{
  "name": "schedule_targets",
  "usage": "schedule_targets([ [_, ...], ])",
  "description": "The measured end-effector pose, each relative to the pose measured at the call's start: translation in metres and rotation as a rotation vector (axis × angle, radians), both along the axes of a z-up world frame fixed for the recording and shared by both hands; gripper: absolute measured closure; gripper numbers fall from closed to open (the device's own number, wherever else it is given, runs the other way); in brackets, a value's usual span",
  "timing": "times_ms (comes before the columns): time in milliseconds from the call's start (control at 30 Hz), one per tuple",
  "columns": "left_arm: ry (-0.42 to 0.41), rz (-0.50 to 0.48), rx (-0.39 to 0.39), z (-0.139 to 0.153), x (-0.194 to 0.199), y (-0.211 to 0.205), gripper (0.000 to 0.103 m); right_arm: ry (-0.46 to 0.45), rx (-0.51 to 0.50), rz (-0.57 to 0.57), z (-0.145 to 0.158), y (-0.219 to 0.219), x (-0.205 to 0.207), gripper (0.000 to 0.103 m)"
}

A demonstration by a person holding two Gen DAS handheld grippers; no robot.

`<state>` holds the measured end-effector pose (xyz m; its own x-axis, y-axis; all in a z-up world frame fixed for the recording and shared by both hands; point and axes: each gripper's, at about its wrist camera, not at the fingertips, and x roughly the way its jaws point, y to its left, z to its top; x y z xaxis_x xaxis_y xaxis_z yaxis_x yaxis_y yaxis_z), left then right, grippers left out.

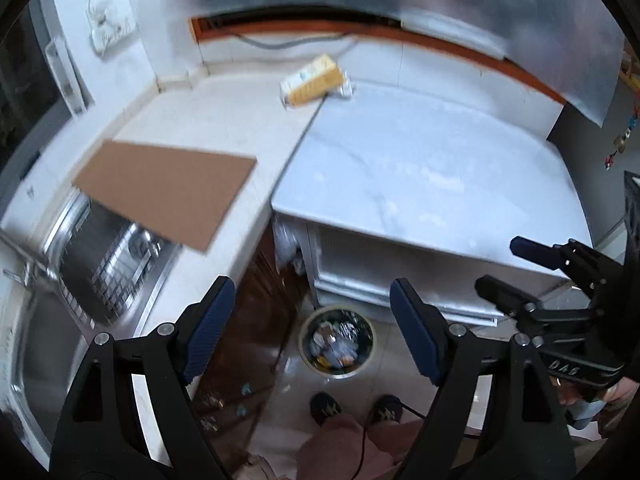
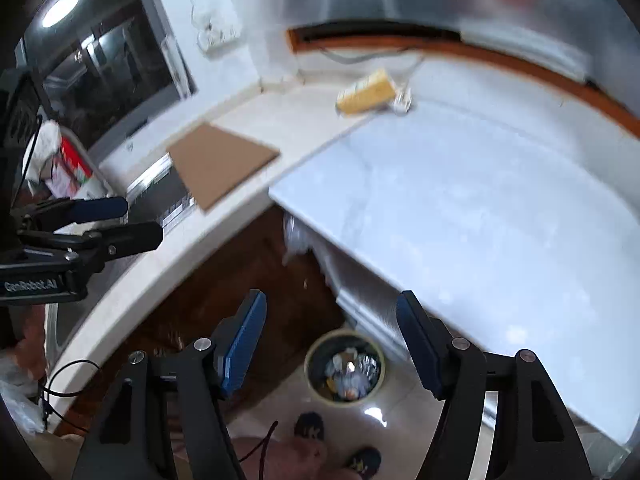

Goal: Collect trash
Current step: 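Raise both tools back toward the counter corner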

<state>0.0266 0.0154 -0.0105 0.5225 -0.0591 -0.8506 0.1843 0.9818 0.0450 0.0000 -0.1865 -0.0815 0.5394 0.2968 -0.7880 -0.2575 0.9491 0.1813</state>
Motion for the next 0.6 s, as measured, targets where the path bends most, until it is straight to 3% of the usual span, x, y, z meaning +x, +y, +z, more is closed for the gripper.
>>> schedule_targets([
  [233,-0.053,-0.076,0.0,0.033,0.043,0.008,0.026,-0.076,0.022,-0.102,0.063,0.007,0.042,0.034],
  [600,-0.106,-0.203,0.032,0.05,0.123,0.003,0.026,-0.144,-0.011,-0.245,0.11,0.0,0.099,0.034],
])
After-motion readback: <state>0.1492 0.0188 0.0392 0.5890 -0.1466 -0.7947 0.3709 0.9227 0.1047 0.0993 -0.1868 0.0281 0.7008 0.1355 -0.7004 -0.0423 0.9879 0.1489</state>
